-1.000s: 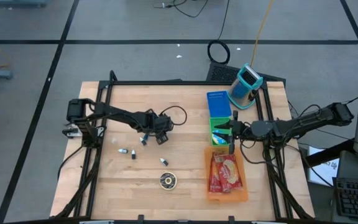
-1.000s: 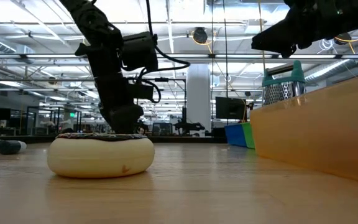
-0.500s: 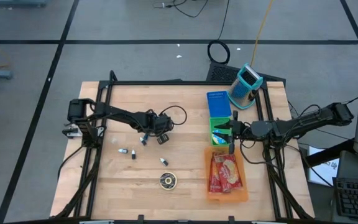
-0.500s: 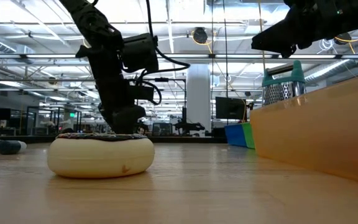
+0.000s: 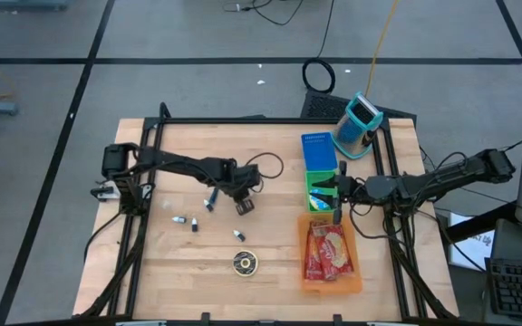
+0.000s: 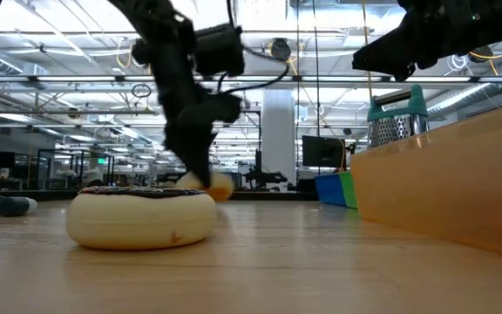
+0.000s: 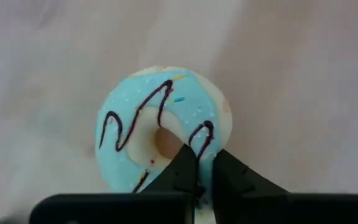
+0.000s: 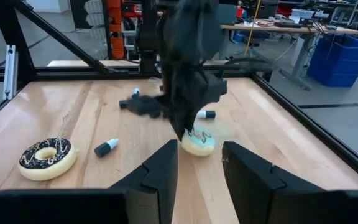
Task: Pick & Place Food Item
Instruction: Put the light blue donut into the green bin
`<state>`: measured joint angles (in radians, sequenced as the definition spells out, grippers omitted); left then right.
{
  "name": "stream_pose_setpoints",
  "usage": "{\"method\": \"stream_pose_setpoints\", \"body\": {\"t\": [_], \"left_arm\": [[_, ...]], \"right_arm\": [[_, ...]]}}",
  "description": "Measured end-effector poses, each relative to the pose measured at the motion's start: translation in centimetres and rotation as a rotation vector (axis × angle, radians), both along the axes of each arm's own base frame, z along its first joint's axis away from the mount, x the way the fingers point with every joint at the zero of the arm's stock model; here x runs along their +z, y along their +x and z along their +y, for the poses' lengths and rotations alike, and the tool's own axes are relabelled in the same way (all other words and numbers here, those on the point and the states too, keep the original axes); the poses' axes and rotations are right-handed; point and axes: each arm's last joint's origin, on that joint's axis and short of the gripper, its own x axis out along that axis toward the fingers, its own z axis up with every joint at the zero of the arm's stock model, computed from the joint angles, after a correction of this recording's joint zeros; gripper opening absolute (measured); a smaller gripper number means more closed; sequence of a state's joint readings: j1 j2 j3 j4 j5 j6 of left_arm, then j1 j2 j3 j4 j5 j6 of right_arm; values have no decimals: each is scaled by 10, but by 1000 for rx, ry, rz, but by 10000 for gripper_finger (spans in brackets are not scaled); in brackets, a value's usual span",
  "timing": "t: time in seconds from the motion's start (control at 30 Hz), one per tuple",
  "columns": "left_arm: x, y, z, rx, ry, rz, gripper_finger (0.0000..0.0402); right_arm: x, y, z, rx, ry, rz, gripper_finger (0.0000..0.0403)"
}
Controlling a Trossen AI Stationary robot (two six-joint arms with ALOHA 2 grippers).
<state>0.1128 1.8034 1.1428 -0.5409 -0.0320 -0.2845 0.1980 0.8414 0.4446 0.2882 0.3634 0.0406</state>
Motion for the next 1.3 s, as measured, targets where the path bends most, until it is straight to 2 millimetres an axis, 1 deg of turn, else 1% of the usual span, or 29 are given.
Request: {"method": "stream_pose_setpoints", "body": {"t": [0.13, 0.23, 0.37, 0.47, 0.5, 0.63, 0.73, 0.8, 0.87, 1.0, 1.13, 1.2, 1.3], "left_arm": [[27, 21, -11, -212, -85, -148, 22], [41, 31, -25, -415, -163, -270, 14], [57, 34, -34, -607, -272, -442, 9], [64, 26, -34, -695, -350, -523, 12], [67, 23, -35, -715, -352, -563, 12], [74, 10, -29, -727, -348, -691, 7], [73, 4, -23, -680, -345, -767, 13], [72, 5, -20, -650, -351, -817, 20], [69, 4, -18, -622, -369, -817, 21], [68, 4, -19, -612, -379, -814, 7], [70, 5, -23, -613, -389, -836, 15], [72, 6, -24, -615, -391, -847, 23], [72, 6, -28, -624, -391, -852, 24]], "right_arm": [[-5, 4, 1, 0, -6, 29, 114], [-11, 7, 1, 0, -13, 64, 114], [-18, 12, 2, 1, -25, 108, 114], [-24, 16, 3, 10, -31, 140, 114], [-26, 17, 4, 24, -31, 151, 116], [-28, 26, 8, 84, -11, 109, 136], [-26, 38, 11, 129, -7, 4, 166], [-27, 45, 13, 149, -26, -55, 190], [-28, 52, 15, 170, -57, -106, 212], [-37, 64, 17, 175, -90, -136, 243], [-40, 79, 22, 240, -84, -128, 253], [-41, 87, 24, 253, -110, -120, 251], [-39, 98, 26, 256, -166, -118, 244]]}}
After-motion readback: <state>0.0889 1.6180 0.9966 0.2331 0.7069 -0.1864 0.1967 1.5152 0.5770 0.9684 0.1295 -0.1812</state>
